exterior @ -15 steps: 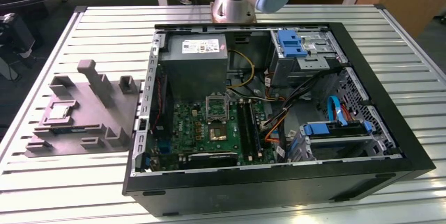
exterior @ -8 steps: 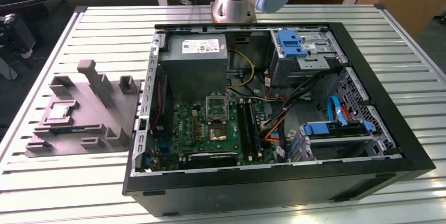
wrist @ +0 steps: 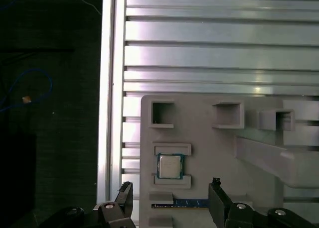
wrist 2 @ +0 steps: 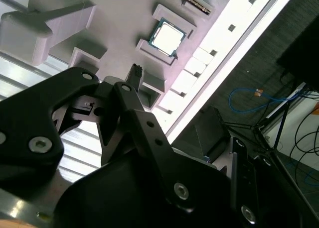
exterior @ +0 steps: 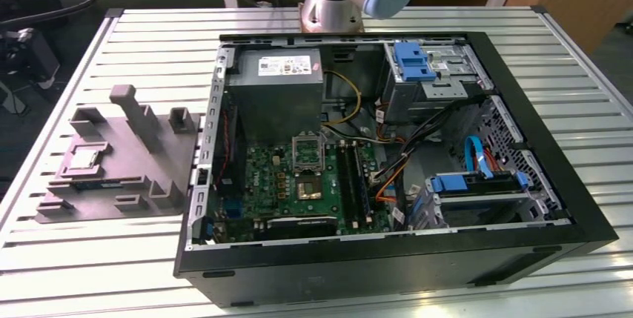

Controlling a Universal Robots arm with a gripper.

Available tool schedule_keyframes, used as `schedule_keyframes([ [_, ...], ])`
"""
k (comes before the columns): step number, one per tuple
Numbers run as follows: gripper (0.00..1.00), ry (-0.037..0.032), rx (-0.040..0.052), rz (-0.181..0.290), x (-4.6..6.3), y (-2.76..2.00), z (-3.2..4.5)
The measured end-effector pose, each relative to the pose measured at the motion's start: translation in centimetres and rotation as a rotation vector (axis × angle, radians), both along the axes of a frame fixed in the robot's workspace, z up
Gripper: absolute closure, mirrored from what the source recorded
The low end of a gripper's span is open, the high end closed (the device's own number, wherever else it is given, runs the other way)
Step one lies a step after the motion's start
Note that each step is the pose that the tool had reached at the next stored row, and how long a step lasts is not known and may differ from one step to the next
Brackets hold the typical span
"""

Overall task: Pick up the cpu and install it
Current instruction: 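Pick up the cpu and move it towards the insertion slot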

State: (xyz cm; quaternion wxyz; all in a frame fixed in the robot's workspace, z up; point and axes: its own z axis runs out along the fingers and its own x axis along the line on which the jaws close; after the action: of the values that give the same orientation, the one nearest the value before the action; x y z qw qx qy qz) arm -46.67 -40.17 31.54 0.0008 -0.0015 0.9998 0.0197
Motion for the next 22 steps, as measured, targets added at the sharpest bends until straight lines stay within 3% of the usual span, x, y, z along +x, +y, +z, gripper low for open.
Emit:
schedule_keyframes([
  [4,0.29,-0.0001,0.0002,0.005,0.01,-0.01,-0.5],
  [7,0.29,0.0,0.0002,0.042,0.01,0.0,-0.74],
  [22,0.29,-0.0001,0.0001,0.043,0.01,-0.01,-1.03],
])
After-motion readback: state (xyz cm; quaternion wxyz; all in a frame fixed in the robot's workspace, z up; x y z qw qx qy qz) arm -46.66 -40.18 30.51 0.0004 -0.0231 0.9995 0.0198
